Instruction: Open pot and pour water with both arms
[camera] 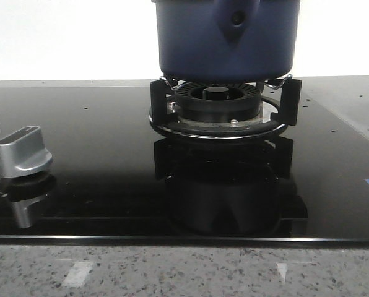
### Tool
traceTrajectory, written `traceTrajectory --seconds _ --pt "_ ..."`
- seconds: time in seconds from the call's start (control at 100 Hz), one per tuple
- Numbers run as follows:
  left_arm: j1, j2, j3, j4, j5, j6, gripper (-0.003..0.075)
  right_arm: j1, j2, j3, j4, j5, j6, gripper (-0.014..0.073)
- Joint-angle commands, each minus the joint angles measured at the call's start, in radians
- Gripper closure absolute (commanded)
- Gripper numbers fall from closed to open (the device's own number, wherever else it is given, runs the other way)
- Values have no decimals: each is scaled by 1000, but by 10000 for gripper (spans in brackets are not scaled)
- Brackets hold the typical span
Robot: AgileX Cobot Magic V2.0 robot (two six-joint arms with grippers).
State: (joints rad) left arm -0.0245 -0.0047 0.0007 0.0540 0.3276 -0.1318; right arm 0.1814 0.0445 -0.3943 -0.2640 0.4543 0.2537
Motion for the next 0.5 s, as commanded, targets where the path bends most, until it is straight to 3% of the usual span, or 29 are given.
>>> traceTrajectory --seconds 0.0,0.28,0.49 --pt "4 -27 32 2 -45 -3 740 3 14 -22 -15 -81 -7 668" --pt "4 -27 32 2 -45 -3 740 -29 14 83 -19 10 -5 668" --pt "4 -27 32 2 -45 -3 740 -128 14 313 -14 -189 -5 668"
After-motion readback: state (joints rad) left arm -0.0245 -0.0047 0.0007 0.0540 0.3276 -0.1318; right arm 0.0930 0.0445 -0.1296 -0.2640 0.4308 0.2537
